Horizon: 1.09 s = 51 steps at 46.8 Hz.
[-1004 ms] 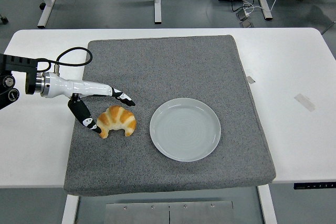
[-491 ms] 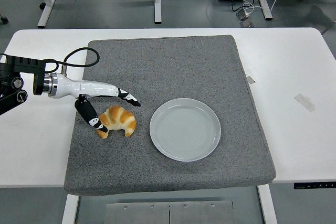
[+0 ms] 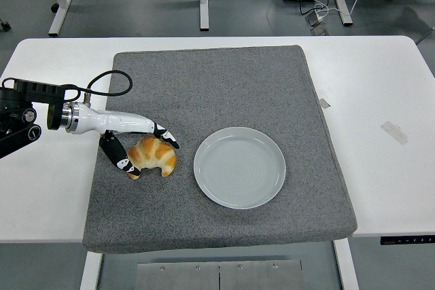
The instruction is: Place the bread on the plate
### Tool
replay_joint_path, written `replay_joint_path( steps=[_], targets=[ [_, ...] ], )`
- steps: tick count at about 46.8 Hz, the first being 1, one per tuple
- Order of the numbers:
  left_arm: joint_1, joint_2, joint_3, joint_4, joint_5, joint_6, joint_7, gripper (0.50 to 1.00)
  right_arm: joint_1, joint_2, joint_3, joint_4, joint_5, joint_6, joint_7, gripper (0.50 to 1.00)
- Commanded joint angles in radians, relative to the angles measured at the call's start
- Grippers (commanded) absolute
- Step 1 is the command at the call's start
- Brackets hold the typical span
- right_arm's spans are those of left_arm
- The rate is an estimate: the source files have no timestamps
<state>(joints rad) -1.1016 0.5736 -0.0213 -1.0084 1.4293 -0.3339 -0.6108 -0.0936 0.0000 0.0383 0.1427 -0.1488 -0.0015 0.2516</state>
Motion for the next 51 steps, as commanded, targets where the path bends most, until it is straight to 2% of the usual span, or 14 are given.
replay_joint_path(
  steps=[1,21,28,38,51],
  targets=[
    [-0.003,-0.001,0.0,0.001,0.0,0.001,0.0,0.822,0.0,0.0,0.0,0.0,0.0,0.0,0.0,1.0],
    [-0.006,-0.031,0.003,0.033,0.039,0.036,0.0,0.66,-0.002,0.0,0.0,0.0,0.0,0.0,0.0,1.0],
    [-0.007,-0.035,0.003,0.039,0.062,0.036,0.0,0.637,0.0,0.0,0.0,0.0,0.0,0.0,0.0,1.0],
    [-0.04,-0.052,0.003,0.05,0.06,0.047,0.0,0.569,0.0,0.0,0.002,0.0,0.0,0.0,0.0,1.0],
    [-0.09,-0.054,0.0,0.05,-0.018,0.044,0.0,0.552,0.0,0.0,0.002,0.0,0.0,0.0,0.0,1.0]
  ],
)
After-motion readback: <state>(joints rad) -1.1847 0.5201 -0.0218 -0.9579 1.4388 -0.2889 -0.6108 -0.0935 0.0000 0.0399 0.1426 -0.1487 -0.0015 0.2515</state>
